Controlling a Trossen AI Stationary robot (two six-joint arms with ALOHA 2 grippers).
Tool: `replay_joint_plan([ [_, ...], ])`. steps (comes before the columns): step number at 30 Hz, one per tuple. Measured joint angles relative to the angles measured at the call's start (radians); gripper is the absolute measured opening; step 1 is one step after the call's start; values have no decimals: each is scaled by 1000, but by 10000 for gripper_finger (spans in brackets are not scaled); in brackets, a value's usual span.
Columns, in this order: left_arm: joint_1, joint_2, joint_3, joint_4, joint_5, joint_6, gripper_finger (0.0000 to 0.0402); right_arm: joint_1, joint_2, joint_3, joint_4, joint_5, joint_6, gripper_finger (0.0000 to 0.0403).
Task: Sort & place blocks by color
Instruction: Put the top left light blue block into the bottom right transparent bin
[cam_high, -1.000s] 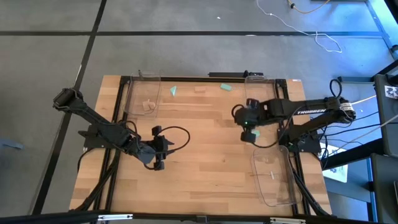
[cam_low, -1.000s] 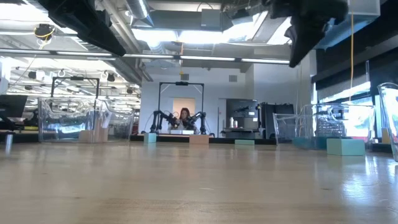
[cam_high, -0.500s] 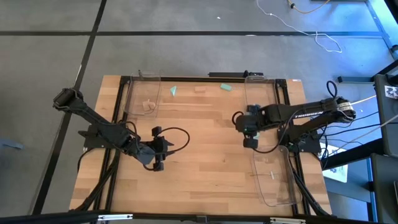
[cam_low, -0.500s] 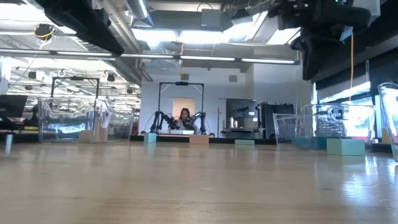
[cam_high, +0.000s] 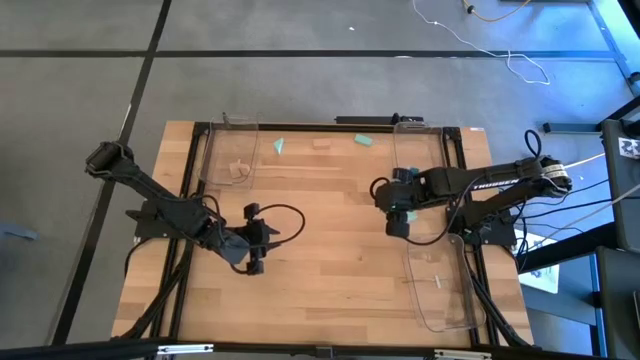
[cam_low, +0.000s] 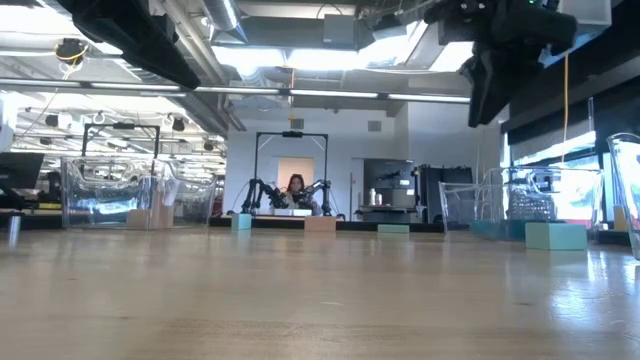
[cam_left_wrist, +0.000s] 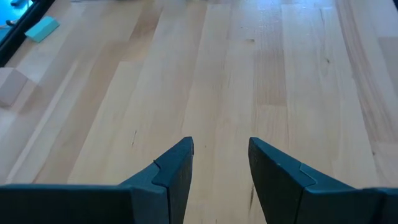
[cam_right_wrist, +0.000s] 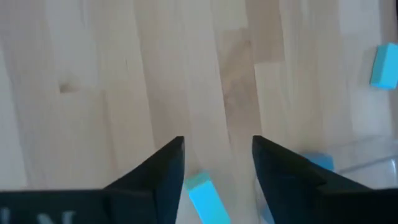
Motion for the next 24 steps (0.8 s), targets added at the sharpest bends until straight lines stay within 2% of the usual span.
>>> replay_joint_plan([
  [7,30,0,0,4,-55,-35,149,0,0,0,140,-1,-105,197],
  [12,87,0,0,7,-54,-36,149,0,0,0,319,0,-173,197],
  [20,140,0,0,7,-46,-35,149,-25,0,0,588,95,-125,197],
  [24,154,0,0,8,-46,-35,149,-61,0,0,694,83,-128,197],
])
